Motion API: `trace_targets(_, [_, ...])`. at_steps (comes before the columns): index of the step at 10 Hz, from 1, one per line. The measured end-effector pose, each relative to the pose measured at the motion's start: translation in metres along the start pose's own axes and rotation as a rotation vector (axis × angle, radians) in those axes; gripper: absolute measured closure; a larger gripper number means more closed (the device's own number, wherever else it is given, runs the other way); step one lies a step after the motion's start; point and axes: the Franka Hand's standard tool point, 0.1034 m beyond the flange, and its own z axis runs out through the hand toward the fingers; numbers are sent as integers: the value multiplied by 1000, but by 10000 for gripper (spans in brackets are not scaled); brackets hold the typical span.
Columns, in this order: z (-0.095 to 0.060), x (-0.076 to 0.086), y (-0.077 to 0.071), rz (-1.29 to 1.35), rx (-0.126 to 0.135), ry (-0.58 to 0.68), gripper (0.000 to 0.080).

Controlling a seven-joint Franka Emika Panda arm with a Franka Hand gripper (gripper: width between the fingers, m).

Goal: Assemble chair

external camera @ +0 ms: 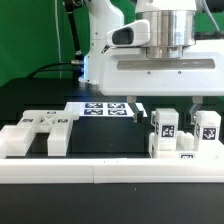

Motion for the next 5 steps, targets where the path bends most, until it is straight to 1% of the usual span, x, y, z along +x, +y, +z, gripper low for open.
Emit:
trace_targets(2, [0, 0, 2, -93, -3, 2, 163])
trace_targets(3, [0, 0, 2, -91, -3, 2, 163])
trace_targets(4, [0, 0, 2, -72, -3, 2, 333])
trace_targets(5, [0, 0, 2, -55, -3, 2, 467])
